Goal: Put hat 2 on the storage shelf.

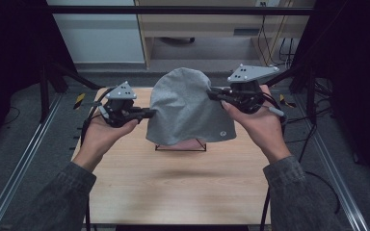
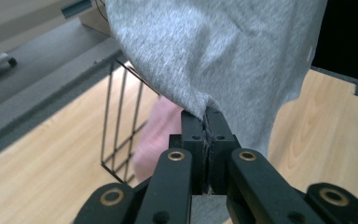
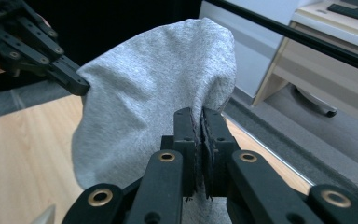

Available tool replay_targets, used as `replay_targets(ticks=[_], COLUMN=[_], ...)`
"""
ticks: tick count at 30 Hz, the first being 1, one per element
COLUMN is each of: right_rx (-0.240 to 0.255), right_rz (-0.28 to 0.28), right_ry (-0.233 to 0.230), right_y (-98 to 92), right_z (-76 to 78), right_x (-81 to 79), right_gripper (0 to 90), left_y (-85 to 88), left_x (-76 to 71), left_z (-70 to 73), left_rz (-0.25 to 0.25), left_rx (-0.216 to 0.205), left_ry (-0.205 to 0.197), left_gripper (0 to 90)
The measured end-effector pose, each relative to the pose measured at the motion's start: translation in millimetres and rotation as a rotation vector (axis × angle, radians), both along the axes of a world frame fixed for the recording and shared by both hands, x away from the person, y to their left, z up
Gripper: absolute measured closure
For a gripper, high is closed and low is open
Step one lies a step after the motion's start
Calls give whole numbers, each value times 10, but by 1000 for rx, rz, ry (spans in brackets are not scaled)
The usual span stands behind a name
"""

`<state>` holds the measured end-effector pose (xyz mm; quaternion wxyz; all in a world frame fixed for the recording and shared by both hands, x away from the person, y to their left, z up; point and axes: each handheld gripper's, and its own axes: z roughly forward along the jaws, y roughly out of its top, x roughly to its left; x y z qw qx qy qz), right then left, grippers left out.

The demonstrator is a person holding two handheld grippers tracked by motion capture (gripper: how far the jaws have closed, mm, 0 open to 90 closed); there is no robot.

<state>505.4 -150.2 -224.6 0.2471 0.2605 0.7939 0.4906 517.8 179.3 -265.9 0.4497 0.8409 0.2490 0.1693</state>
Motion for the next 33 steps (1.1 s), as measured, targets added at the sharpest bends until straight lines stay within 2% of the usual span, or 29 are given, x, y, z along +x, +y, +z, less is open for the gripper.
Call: replay_targets(ticks=[5,10,15,19,26,27,30,31,32,33], right_rx=[21,57,65,88,86,90,92,97,97,99], right_rz=[-29,-39,-47,-60,-94,-109,-117,-123,-123,-130], right_ry=[-2,-12,-26,-42,-55,-61,-67,-76,-76,-84], right_y=[-41,-71,-79,-100,-91,-83,-75,-60,-60,-47], right_z=[1,46,86,134,110,99,94,83,83,64], right_x=[144,232,291,399,571,642,696,766,766,820], right_gripper=[859,859,859,859,859,859,859,859,859,859], left_y=[-31,-30,-24,-27,-68,-79,-82,-78,-78,-67], left_x=[133,190,253,355,558,609,659,706,706,748], left_z=[125,207,297,386,413,411,410,406,406,404], left_rz=[21,32,48,71,114,122,133,151,151,171], left_rx=[8,-5,-10,-11,-15,-11,-7,-6,-6,-6], left_ry=[-15,-22,-37,-64,-86,-92,-97,-107,-107,-124], left_gripper=[888,888,888,888,888,888,888,888,888,888])
